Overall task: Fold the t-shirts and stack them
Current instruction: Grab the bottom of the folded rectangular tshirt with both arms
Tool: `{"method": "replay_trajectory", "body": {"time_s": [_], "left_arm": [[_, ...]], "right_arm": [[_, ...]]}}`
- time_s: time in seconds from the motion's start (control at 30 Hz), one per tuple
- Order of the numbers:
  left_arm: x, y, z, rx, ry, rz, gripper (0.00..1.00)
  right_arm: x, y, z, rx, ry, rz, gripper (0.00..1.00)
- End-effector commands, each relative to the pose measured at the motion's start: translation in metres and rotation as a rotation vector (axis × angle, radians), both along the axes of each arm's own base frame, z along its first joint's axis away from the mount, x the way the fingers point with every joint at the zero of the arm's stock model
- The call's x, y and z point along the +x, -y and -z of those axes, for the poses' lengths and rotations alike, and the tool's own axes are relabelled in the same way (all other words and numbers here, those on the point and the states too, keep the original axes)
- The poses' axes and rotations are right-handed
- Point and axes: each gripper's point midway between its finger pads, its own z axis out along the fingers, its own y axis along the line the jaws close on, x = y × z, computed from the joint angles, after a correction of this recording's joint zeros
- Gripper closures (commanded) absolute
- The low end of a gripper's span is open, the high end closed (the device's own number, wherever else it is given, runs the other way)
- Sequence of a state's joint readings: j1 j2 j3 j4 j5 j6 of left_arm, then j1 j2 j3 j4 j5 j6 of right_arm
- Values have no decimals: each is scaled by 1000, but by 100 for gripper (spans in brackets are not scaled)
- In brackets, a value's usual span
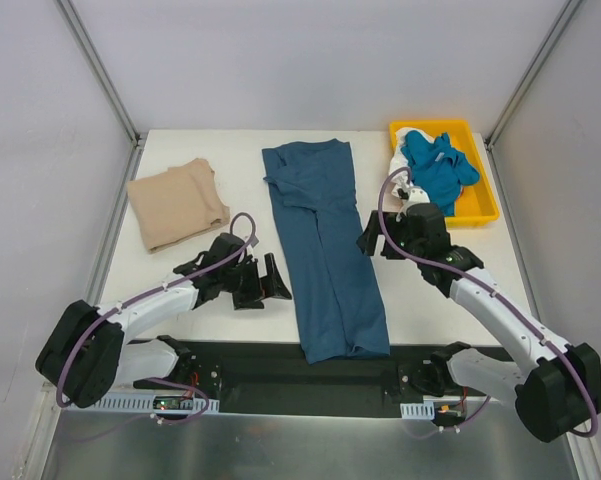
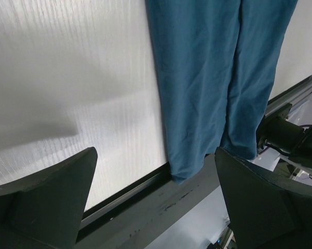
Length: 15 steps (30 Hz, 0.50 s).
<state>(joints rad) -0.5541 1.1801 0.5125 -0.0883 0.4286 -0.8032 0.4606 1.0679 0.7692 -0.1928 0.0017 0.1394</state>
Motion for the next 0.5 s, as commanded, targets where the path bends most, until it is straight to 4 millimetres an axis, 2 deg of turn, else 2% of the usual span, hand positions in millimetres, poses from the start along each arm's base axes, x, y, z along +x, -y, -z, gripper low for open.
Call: {"method": "replay_trajectory", "body": {"time_s": [0.0,0.07,0.13,0.2,0.4,0.47], "left_arm": [[-9,7,10,5,-43,-10,8],[-20,18,11,3,-51,43,16],[-28,26,10,2,-60,89,20],[-47,37,11,-11,-99,166,25],[-90,72,7,-33,-140,353,31],[-94,78,9,-39,-157,353,34]], "right_arm": [[-25,-7,8,56,-71,-56,3],[-35,-2,16,38,-104,-54,3],[-44,0,22,36,-130,-63,3],[-52,4,26,28,-148,-65,3],[-66,11,36,18,-166,-58,3],[-68,14,35,24,-152,-48,3]]}}
